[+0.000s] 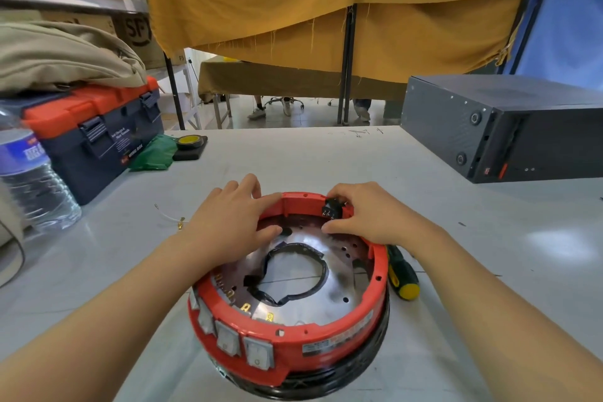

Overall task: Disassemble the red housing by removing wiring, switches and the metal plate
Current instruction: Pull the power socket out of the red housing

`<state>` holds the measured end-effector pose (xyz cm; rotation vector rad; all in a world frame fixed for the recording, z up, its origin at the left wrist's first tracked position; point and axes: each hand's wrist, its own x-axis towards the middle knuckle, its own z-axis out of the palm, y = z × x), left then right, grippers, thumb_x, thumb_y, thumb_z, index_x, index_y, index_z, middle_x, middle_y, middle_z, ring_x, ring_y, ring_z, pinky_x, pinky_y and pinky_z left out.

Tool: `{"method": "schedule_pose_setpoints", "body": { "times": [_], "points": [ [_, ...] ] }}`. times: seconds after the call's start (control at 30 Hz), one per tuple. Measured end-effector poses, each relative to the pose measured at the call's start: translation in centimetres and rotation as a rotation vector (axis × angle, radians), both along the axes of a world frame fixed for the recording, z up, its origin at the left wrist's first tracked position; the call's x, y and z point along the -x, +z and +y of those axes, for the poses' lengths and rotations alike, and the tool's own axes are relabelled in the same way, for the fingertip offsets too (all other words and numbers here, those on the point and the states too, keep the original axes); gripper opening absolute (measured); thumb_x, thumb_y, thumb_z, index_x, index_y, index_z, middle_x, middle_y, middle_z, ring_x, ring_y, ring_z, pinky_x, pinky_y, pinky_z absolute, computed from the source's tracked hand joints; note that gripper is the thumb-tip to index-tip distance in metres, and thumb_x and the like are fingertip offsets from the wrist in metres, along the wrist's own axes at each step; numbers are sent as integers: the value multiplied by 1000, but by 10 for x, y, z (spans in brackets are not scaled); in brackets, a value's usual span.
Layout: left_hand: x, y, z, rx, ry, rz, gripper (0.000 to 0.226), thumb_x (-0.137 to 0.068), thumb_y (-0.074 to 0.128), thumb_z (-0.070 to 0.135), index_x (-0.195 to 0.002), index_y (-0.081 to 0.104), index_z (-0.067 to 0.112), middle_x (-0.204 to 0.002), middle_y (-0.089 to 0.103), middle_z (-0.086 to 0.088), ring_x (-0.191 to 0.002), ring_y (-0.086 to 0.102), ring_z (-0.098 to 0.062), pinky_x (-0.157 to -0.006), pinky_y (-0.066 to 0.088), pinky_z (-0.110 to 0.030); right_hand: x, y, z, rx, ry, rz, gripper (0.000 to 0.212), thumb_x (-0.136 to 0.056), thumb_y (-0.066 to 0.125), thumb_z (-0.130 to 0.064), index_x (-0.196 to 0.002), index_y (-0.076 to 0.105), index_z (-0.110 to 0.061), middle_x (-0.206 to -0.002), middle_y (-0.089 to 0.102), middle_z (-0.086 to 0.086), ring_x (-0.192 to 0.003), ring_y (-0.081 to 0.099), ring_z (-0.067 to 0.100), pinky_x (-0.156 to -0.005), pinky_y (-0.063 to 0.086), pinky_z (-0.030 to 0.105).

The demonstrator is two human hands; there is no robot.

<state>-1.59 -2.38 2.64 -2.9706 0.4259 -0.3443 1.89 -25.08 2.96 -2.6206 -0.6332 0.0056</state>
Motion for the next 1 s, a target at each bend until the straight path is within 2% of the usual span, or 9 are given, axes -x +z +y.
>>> {"method": "schedule_pose_setpoints", "body": {
  "times": [0.13,0.27,0.33,0.43,0.53,0.6,0.7,0.87,1.0],
  "points": [
    [0,6,-1,-33,-11,-36,51,-89,39,60,-134,41,37,-115,44,-1,-101,52,-23,-85,40,-35,-2,2,10,117,8,-83,40,-78,74,-39,-109,58,-19,-100,62,3,-88,58,21,-78,52,39],
    [-2,14,-1,-85,-5,-58,41,-89,40,59,-121,46,34,-106,47,-1,-89,58,-28,-67,39,-32,-2,2,17,175,33,-143,33,-80,71,-37,-103,56,-17,-94,60,4,-83,58,23,-72,52,39],
    [-3,17,-2,-101,-3,-52,39,-88,41,60,-115,47,32,-104,47,0,-88,59,-28,-63,36,-31,-2,1,18,172,48,-162,30,-82,68,-36,-102,56,-17,-94,61,4,-83,57,23,-72,52,40],
    [-11,19,-7,-49,-63,-36,39,-87,45,58,-110,50,27,-107,49,2,-89,57,-25,-68,37,-31,-2,0,18,167,45,-168,33,-81,67,-43,-102,55,-20,-94,61,2,-83,57,22,-71,51,39],
    [-19,17,-17,153,-195,125,46,-87,53,48,-128,46,28,-124,51,4,-109,53,-20,-87,43,-34,-3,-1,18,149,21,-185,37,-80,66,-52,-99,55,-22,-90,59,-1,-81,57,20,-69,50,37],
    [-21,15,-23,238,-279,231,55,-88,58,39,-139,40,28,-132,50,5,-118,48,-16,-99,39,-34,-4,-2,19,145,9,-204,35,-81,65,-51,-97,54,-22,-89,59,0,-80,57,21,-68,50,37],
    [-23,12,-24,292,-337,248,54,-87,61,31,-138,44,28,-128,55,3,-116,49,-16,-99,38,-33,-5,-3,18,125,18,-212,32,-81,65,-48,-93,55,-21,-86,59,1,-78,56,21,-65,49,36],
    [-25,9,-20,308,-258,213,45,-87,61,35,-130,50,27,-117,57,3,-108,51,-17,-93,43,-38,-11,0,20,126,75,-177,32,-81,67,-50,-96,57,-23,-87,59,-3,-80,56,19,-65,45,33],
    [-25,5,-19,370,-233,173,38,-86,62,32,-122,55,24,-110,59,2,-102,54,-18,-89,45,-39,-15,1,25,145,97,-127,33,-80,67,-51,-94,51,-25,-87,56,-3,-80,55,19,-63,44,32]
  ]
}}
